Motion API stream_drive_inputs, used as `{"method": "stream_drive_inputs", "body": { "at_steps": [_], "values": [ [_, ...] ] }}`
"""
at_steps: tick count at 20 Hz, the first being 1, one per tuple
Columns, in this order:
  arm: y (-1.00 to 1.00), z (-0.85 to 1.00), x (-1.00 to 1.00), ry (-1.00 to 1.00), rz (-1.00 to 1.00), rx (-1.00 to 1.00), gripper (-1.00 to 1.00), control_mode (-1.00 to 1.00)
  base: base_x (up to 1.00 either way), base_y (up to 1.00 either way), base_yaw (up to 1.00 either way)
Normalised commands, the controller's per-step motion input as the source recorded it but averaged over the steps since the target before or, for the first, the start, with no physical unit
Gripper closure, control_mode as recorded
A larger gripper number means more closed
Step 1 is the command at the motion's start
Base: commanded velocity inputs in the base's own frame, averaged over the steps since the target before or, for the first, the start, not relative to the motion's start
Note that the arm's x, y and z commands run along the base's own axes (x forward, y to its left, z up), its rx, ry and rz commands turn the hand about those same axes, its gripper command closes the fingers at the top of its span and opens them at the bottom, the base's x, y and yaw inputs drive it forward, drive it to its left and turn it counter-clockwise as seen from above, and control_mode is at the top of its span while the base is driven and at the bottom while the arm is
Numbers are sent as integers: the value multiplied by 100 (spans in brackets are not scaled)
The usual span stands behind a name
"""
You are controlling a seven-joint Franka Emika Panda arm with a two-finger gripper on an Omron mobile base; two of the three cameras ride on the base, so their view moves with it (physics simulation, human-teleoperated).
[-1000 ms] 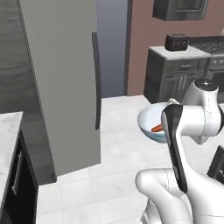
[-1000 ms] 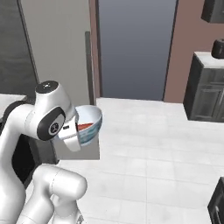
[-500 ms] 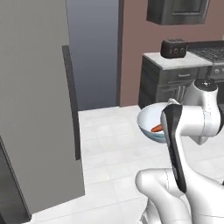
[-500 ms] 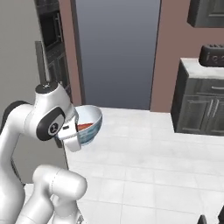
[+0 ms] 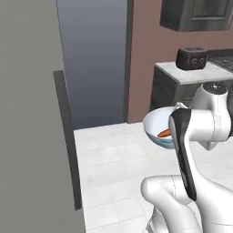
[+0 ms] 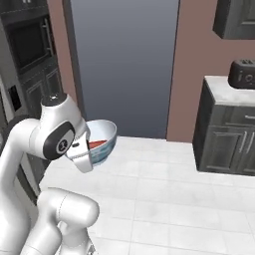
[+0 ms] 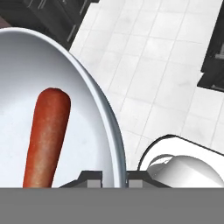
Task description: Move the glass cup from next to the sink to the open cabinet. Then, move the bowl with the carrot to the fridge to clear the area for faucet cleaning.
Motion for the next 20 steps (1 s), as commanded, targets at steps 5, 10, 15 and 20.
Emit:
{"method": "stream_drive_inputs", "body": {
  "at_steps": [5, 10, 15, 20],
  "values": [
    [0, 0, 0, 0, 0, 0, 100, 100, 100, -11, 1],
    [0, 0, 0, 0, 0, 0, 100, 100, 100, -54, 19],
    [0, 0, 0, 0, 0, 0, 100, 100, 100, -92, 22],
    [0, 0, 0, 0, 0, 0, 100, 100, 83, -48, 52]
  ]
}}
